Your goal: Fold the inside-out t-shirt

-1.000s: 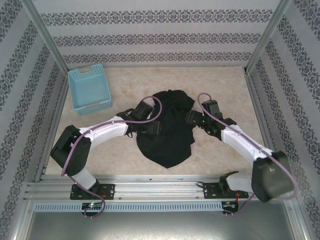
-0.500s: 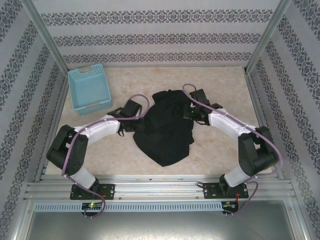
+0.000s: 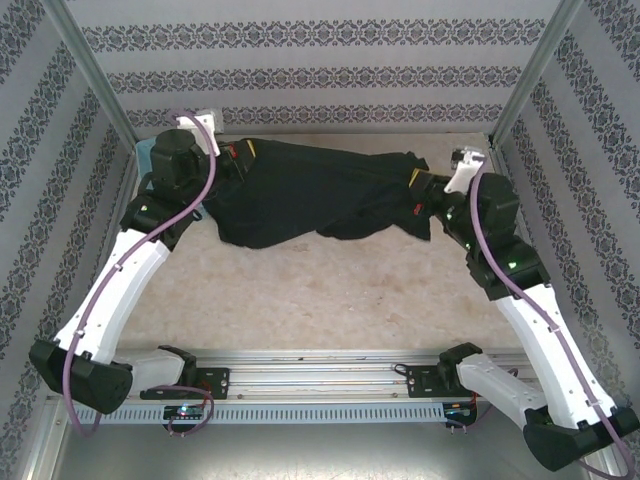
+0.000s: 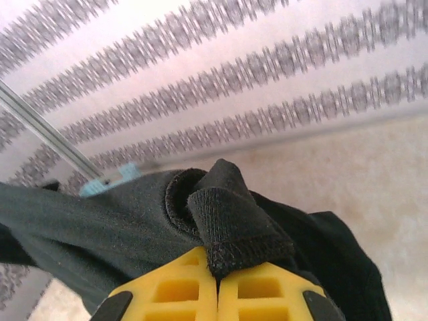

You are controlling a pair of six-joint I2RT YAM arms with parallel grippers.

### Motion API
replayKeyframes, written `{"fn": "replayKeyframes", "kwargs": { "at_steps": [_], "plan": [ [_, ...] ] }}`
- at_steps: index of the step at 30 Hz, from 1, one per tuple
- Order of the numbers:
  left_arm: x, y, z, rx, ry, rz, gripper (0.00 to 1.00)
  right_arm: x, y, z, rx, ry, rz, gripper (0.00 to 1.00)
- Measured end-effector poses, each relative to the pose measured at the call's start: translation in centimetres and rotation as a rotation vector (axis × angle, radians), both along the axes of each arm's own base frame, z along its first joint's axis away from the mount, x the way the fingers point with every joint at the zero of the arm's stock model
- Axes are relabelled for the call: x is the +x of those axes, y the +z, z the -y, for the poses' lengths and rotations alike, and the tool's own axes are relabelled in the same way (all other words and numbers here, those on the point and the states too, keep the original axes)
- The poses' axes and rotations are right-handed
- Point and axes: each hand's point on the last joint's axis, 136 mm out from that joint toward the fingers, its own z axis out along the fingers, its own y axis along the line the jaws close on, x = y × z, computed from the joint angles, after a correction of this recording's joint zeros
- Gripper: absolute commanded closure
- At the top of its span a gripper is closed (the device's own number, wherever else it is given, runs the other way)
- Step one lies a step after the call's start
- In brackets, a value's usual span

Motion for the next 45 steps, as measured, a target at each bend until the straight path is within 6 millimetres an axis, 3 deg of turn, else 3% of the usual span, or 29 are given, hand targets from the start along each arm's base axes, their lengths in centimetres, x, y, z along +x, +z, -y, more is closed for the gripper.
{"fn": "replayKeyframes", "kwargs": {
  "at_steps": [3,5,7,9,11,13,16,19,21,23,25,27,29,31,33,35,36,38,40,42,45],
  "plan": [
    [1.4,-7.4,0.4,0.054,0.000,-0.182,1.00,0.5,-8.2,-0.1,-0.035,-0.015,-0.190,1.00],
    [1.5,-13.9,0.6,0.104,-0.008,-0.363,1.00,0.0,-14.1,0.0,-0.067,-0.026,-0.346,1.00],
    [0.8,-18.0,0.6,0.140,-0.018,-0.493,1.00,-0.5,-16.6,0.1,-0.088,-0.027,-0.434,1.00],
    [0.4,-19.3,0.4,0.159,-0.020,-0.546,1.00,-0.2,-16.7,0.2,-0.092,-0.031,-0.447,1.00],
    [0.4,-18.6,0.3,0.167,-0.015,-0.547,1.00,0.9,-15.3,0.4,-0.085,-0.044,-0.432,1.00],
    [1.4,-16.0,0.2,0.168,0.003,-0.489,1.00,2.5,-13.0,0.5,-0.072,-0.055,-0.398,1.00],
    [3.5,-10.1,-0.5,0.170,0.062,-0.351,1.00,5.5,-8.3,0.1,-0.068,-0.054,-0.326,1.00],
    [4.1,-4.5,-1.8,0.157,0.119,-0.226,1.00,7.9,-3.3,-0.7,-0.064,-0.038,-0.227,1.00],
    [3.0,-1.7,-2.7,0.145,0.140,-0.160,1.00,8.3,-0.8,-1.5,-0.066,-0.015,-0.163,1.00],
    [0.6,0.6,-3.4,0.128,0.142,-0.095,1.00,8.0,0.5,-2.5,-0.071,0.014,-0.121,1.00],
    [-1.9,1.8,-3.7,0.114,0.123,-0.052,1.00,7.6,0.2,-3.1,-0.078,0.034,-0.112,1.00],
    [-4.3,1.9,-3.2,0.109,0.077,-0.031,1.00,7.1,-2.2,-3.3,-0.089,0.044,-0.139,1.00],
    [-5.8,0.2,-1.4,0.119,0.004,-0.050,1.00,6.3,-6.3,-3.0,-0.107,0.041,-0.209,1.00],
    [-7.1,-3.0,1.3,0.141,-0.090,-0.110,1.00,5.4,-11.4,-2.0,-0.124,0.017,-0.315,1.00],
    [-8.7,-7.8,4.5,0.176,-0.203,-0.202,1.00,4.0,-17.1,-0.4,-0.141,-0.024,-0.444,0.98],
    [-10.1,-13.1,6.8,0.215,-0.283,-0.318,0.99,2.6,-21.2,1.2,-0.146,-0.065,-0.546,0.92],
    [-11.0,-16.2,7.7,0.240,-0.315,-0.390,0.91,1.9,-22.8,1.9,-0.146,-0.085,-0.590,0.85],
    [-12.6,-20.9,8.5,0.284,-0.352,-0.508,0.73,1.3,-24.5,2.8,-0.137,-0.112,-0.641,0.68],
    [-13.6,-23.5,8.6,0.310,-0.365,-0.582,0.55,1.1,-25.2,3.3,-0.125,-0.130,-0.666,0.54],
    [-13.5,-24.1,8.5,0.321,-0.359,-0.595,0.37,1.3,-25.2,3.6,-0.118,-0.137,-0.665,0.44],
    [-12.3,-22.6,8.3,0.335,-0.326,-0.545,0.26,1.5,-25.0,4.1,-0.101,-0.153,-0.660,0.34]
  ]
}}
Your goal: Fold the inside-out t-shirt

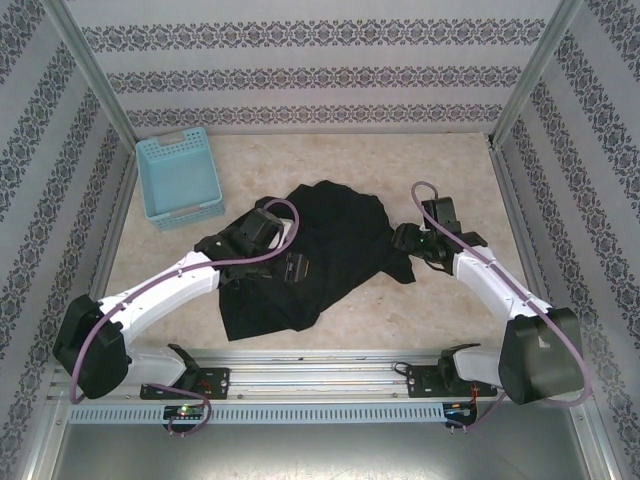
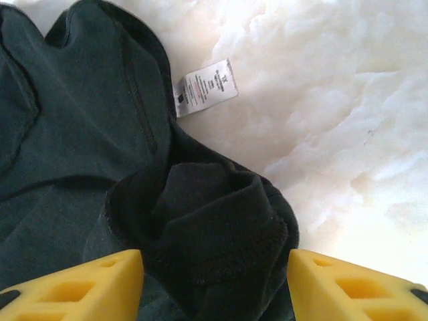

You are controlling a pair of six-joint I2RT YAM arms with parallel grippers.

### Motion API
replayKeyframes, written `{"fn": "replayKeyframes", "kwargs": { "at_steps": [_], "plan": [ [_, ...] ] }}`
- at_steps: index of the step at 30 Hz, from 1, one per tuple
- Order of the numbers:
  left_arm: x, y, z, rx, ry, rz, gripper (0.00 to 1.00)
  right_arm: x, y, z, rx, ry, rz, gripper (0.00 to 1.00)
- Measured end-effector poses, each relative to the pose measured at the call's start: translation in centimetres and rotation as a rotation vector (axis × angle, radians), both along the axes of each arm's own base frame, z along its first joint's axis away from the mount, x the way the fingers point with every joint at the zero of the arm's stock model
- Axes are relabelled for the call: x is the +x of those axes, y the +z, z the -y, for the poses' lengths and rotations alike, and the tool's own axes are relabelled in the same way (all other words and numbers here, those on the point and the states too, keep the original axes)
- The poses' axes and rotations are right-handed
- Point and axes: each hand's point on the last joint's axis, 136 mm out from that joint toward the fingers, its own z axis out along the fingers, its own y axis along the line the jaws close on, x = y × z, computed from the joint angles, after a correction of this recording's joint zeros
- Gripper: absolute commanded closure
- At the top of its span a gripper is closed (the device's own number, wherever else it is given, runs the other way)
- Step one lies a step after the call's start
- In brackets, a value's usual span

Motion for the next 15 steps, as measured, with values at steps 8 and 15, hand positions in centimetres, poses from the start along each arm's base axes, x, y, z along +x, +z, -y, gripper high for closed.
{"fn": "replayKeyframes", "kwargs": {
  "at_steps": [8,15],
  "plan": [
    [11.6,5.4,0.4,0.017,0.158,0.145,0.15,0.2,0.1,1.9,0.043,-0.091,0.007,0.32],
    [21.2,0.1,2.6,0.116,0.227,0.122,0.12,-1.5,-2.4,1.4,0.096,-0.118,-0.062,0.32]
  ]
}}
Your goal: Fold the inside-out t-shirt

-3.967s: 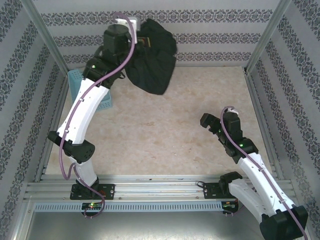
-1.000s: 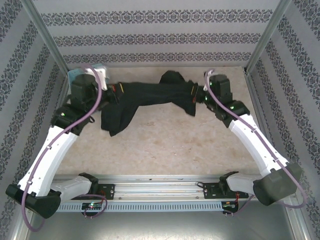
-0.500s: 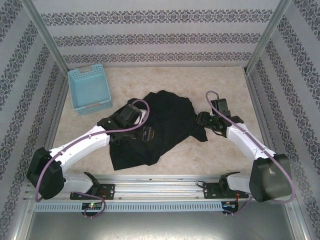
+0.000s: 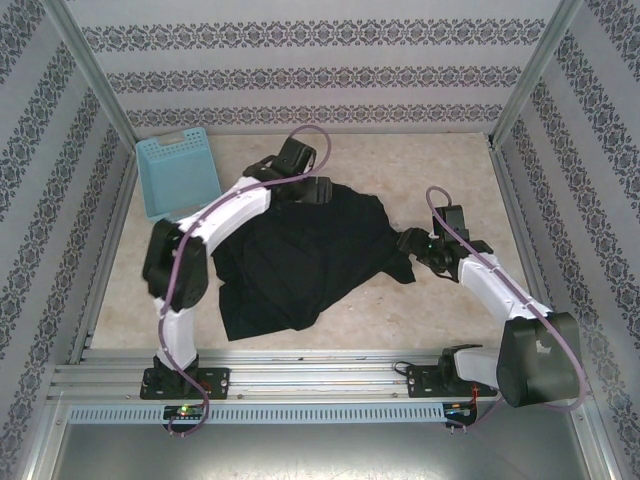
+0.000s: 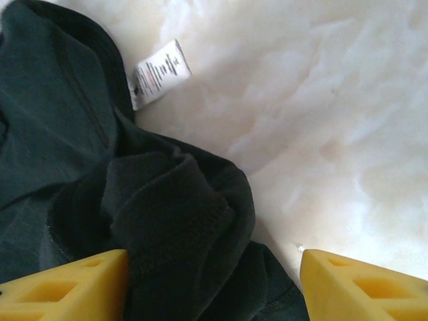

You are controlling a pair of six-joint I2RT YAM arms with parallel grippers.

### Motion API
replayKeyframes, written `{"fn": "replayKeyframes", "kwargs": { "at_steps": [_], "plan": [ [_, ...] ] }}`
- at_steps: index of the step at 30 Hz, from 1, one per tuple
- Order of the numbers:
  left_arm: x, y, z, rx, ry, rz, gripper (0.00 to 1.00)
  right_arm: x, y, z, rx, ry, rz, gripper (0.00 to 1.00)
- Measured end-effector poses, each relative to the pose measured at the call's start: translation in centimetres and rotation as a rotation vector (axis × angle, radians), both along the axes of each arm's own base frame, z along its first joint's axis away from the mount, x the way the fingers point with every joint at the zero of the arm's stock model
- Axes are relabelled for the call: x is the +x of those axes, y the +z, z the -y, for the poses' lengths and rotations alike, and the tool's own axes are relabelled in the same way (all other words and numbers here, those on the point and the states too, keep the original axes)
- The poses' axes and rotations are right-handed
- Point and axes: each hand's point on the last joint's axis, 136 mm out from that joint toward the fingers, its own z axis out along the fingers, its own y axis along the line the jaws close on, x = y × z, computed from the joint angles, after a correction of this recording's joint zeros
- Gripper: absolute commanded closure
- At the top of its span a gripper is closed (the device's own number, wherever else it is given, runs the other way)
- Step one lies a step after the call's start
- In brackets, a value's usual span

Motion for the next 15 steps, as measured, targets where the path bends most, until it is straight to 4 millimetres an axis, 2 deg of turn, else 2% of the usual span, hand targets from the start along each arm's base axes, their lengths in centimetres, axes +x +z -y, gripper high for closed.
{"fn": "replayKeyframes", "kwargs": {
  "at_steps": [6,10,15],
  "plan": [
    [5.3,-4.4,1.1,0.065,0.051,0.007,0.14,-1.5,-1.5,-0.3,0.045,-0.036,-0.017,0.30],
    [7.9,-6.3,1.5,0.086,0.068,0.022,0.22,-1.6,-1.9,-0.5,0.059,-0.049,-0.017,0.30],
    [9.3,-8.7,1.5,0.075,0.058,-0.002,0.39,-0.8,-2.9,-0.9,0.069,-0.045,-0.030,0.31]
  ]
}}
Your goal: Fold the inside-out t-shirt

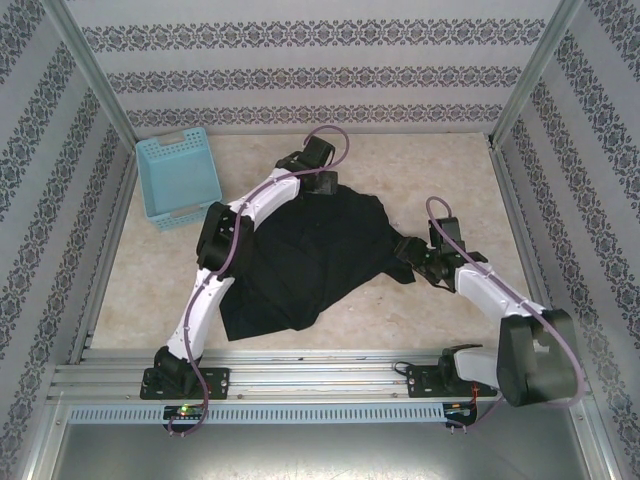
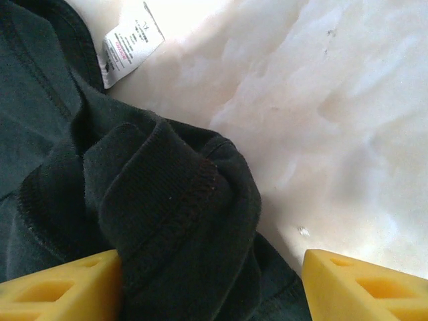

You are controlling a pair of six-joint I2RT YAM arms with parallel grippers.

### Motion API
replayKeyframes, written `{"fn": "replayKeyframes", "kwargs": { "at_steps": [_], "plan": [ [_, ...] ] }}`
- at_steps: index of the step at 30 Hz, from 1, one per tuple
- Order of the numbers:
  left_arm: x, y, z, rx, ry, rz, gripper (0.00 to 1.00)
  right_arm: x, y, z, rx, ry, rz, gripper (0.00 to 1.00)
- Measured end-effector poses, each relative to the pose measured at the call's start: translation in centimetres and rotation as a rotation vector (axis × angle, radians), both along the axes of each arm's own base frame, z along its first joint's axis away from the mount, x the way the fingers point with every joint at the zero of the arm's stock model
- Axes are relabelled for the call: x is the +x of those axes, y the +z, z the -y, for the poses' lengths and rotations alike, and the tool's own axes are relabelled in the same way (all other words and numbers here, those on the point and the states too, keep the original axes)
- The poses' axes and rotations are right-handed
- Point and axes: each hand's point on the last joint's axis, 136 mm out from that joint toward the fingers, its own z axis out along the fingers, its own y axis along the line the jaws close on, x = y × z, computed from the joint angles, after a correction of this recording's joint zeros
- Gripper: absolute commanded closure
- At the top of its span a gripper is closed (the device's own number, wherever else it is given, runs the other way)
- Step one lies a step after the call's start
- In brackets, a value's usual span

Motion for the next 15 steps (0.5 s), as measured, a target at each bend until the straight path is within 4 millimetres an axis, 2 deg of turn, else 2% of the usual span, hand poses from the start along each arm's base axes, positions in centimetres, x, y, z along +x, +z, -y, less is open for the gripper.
{"fn": "replayKeyframes", "kwargs": {
  "at_steps": [2,5,7,11,12,15],
  "plan": [
    [0.2,-0.8,0.0,-0.011,-0.007,-0.016,0.49,0.3,-0.7,-0.4,0.000,0.014,-0.024,0.35],
    [0.5,-1.3,0.3,-0.036,-0.025,-0.030,0.65,1.2,-1.2,-1.2,0.006,0.044,-0.039,0.48],
    [0.6,-1.1,0.7,-0.058,-0.039,-0.034,0.77,1.9,-0.8,-1.8,0.006,0.063,-0.026,0.61],
    [0.7,0.1,1.2,-0.081,-0.058,-0.028,0.96,2.6,0.7,-2.6,-0.010,0.106,0.024,0.75],
    [0.8,0.4,1.3,-0.088,-0.058,-0.023,1.00,2.6,1.1,-2.7,-0.023,0.118,0.034,0.79],
    [0.7,0.7,1.2,-0.086,-0.063,-0.026,1.00,2.5,2.7,-2.5,-0.068,0.141,0.068,0.89]
  ]
}}
